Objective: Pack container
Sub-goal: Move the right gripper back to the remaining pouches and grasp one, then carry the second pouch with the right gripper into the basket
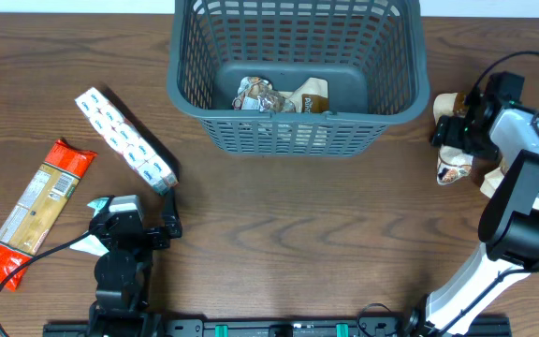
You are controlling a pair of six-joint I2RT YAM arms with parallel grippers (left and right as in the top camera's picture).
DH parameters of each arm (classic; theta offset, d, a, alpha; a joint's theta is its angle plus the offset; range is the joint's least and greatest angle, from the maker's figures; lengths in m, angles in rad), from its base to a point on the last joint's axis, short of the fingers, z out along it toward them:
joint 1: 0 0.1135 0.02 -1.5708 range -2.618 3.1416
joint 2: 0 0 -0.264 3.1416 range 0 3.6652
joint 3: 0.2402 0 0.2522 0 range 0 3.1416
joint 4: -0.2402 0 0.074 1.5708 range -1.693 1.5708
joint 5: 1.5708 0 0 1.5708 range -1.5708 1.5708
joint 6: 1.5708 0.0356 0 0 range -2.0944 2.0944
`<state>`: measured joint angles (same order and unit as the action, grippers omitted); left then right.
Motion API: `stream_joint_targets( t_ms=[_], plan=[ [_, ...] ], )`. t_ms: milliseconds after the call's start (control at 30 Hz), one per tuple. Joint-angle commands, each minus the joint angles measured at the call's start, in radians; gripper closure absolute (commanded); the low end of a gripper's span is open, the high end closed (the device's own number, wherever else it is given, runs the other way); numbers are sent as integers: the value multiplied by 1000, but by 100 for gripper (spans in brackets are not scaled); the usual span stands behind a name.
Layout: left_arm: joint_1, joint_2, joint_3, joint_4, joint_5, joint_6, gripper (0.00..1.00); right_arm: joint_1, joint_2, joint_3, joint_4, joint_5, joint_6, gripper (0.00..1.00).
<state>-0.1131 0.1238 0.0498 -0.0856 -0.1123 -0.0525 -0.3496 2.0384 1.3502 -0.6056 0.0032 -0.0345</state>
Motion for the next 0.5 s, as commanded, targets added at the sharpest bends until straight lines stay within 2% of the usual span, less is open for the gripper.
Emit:
stream_joint_targets(
  t_ms=[0, 133, 300, 467],
  plan=[
    [3, 2, -17, -34, -19, -6, 1, -3, 10, -37, 14, -12, -13, 14],
    [3, 2, -17, -34, -19, -6, 2, -2, 9, -38, 11, -12, -12, 55],
    [3, 2, -17, -34, -19, -6, 2, -2, 7, -36, 0, -42, -12, 99],
    [3, 2, -17, -34, -19, -6, 1, -2, -36, 4, -35, -72, -12, 99]
  ],
)
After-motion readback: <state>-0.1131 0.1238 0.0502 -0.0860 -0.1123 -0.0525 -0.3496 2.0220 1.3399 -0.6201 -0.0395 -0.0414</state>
